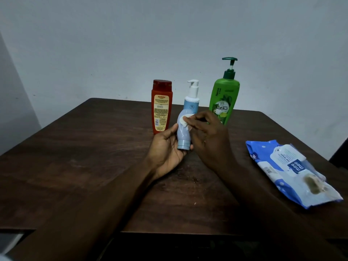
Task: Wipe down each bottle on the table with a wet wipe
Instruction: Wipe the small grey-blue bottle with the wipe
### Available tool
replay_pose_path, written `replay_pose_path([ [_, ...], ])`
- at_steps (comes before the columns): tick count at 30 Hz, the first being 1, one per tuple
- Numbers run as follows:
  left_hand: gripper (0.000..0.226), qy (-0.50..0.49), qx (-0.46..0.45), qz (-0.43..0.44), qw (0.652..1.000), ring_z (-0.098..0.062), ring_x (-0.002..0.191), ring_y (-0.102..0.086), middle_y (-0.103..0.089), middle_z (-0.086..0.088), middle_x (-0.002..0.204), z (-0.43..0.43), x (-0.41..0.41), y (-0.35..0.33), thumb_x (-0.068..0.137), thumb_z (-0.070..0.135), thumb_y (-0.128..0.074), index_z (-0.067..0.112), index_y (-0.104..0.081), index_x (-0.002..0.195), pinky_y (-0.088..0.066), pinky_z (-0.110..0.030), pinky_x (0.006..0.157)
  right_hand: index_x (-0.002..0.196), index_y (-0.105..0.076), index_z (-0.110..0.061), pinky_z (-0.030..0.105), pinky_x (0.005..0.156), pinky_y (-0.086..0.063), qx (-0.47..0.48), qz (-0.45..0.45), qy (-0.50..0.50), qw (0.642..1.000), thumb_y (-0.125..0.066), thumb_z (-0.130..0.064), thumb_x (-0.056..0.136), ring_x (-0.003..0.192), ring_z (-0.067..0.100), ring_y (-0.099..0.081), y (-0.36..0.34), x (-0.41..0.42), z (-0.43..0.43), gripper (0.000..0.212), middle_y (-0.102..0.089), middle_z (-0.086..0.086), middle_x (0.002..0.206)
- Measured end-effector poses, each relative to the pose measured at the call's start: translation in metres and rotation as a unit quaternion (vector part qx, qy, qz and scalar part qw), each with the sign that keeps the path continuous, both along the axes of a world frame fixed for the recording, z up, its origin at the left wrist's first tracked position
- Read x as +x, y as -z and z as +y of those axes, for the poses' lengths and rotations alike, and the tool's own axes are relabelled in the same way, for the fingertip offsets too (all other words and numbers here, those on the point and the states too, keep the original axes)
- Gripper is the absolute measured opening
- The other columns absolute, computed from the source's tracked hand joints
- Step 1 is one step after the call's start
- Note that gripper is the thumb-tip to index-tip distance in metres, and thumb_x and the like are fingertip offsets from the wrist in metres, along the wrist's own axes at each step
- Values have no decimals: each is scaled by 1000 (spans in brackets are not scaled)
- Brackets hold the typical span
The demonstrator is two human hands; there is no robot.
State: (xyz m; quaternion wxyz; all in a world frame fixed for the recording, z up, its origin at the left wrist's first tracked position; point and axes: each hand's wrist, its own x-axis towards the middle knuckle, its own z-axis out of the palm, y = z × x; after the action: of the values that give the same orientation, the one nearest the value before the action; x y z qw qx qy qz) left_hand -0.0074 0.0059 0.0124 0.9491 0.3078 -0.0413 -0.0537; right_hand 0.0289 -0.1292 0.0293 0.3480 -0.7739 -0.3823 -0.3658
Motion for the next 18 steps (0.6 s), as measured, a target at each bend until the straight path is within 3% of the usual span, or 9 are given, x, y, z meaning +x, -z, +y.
replay_pose_path([
  [3, 51, 3, -25, -2, 1000, -27, 149, -33, -43, -22, 154, 5, 3, 3, 106, 25, -34, -3, -41, 148, -26, -41, 124, 117, -72, -4, 26, 91, -48, -38, 2, -19, 999, -57, -14, 90, 100, 19, -57, 2, -11, 4, 32, -58, 8, 103],
  [7, 48, -5, -23, 3, 1000, -29, 145, -40, -55, -22, 142, 11, 1, 1, 104, 28, -36, -4, -50, 137, -38, -41, 114, 110, -75, -7, 33, 83, -52, -79, -1, -54, 995, -52, -19, 89, 97, 18, -57, 8, -16, 10, 34, -56, 5, 100],
  [11, 58, -14, -56, 12, 998, -28, 138, -49, -49, -25, 148, 15, 5, 1, 97, 26, -47, -2, -39, 148, -42, -40, 112, 113, -75, -9, 29, 80, -51, -107, -25, -59, 992, -53, -14, 89, 96, 19, -58, 9, -10, 9, 33, -58, 8, 102],
  [14, 64, -16, -61, 9, 998, -28, 141, -44, -46, -26, 151, 15, 8, 1, 93, 25, -50, -2, -37, 150, -31, -41, 122, 111, -75, -7, 21, 87, -49, -78, -33, -61, 995, -63, -3, 86, 96, 18, -60, 8, -9, 5, 28, -62, 11, 101],
  [18, 51, -7, -34, 8, 999, -25, 135, -42, -44, -24, 152, 7, 9, 2, 98, 22, -43, -5, -46, 141, -25, -39, 124, 105, -77, -5, 28, 83, -53, -20, -40, -31, 998, -76, 1, 81, 90, 19, -65, 2, -6, 2, 24, -68, 10, 96],
])
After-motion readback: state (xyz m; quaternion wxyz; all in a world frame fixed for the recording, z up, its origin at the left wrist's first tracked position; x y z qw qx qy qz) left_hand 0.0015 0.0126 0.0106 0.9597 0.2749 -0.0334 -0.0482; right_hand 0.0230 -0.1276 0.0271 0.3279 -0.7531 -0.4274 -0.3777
